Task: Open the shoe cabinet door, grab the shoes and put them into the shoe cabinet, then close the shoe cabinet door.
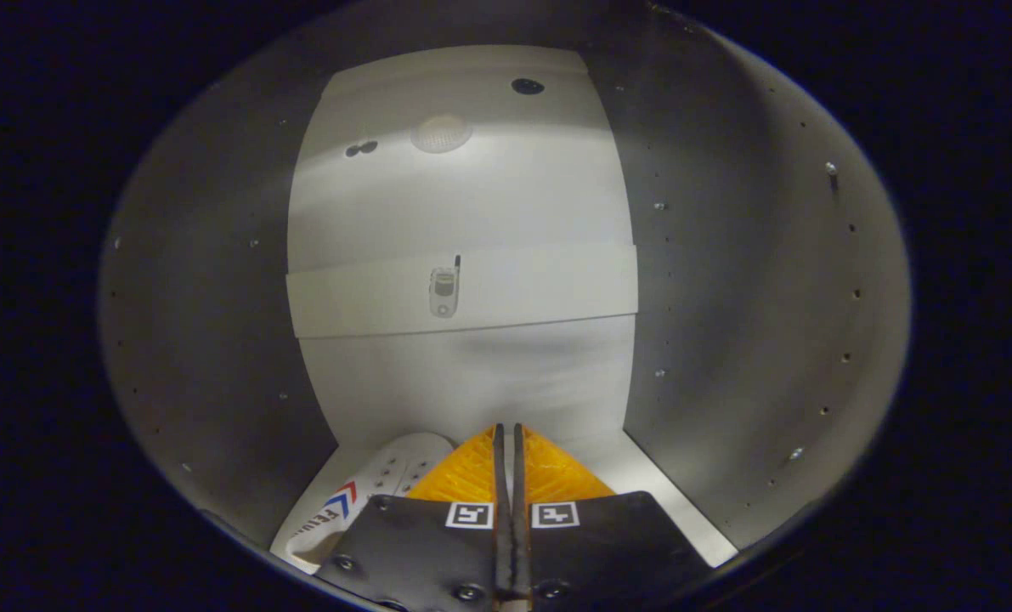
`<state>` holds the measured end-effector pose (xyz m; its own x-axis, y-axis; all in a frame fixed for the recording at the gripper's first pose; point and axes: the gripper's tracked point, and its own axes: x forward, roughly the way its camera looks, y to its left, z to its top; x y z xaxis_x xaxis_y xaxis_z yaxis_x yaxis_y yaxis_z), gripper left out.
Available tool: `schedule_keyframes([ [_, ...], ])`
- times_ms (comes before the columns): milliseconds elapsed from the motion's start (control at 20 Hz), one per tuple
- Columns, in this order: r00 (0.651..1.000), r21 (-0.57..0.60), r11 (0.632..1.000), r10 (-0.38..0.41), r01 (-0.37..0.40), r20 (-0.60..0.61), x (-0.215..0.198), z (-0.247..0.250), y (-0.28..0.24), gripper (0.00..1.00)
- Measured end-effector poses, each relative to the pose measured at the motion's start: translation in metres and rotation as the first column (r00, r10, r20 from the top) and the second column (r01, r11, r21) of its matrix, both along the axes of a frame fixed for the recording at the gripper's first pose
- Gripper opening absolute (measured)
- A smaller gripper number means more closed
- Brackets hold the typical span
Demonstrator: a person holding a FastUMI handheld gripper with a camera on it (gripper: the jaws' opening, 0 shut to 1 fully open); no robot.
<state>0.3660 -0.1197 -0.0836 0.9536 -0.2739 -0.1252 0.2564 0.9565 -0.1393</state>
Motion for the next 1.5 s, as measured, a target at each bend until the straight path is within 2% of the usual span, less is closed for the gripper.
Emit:
schedule_keyframes([
  [350,0.996,-0.029,1.0,0.003,-0.001,0.088,-0.065,0.036,0.03,0.02],
  [750,0.986,-0.033,0.999,-0.022,0.028,0.165,-0.161,0.064,0.069,0.02],
  [1200,0.969,-0.047,0.995,-0.078,0.091,0.234,-0.267,0.093,0.083,0.02],
  [1500,0.943,-0.057,0.991,-0.096,0.12,0.318,-0.328,0.123,0.083,0.02],
])
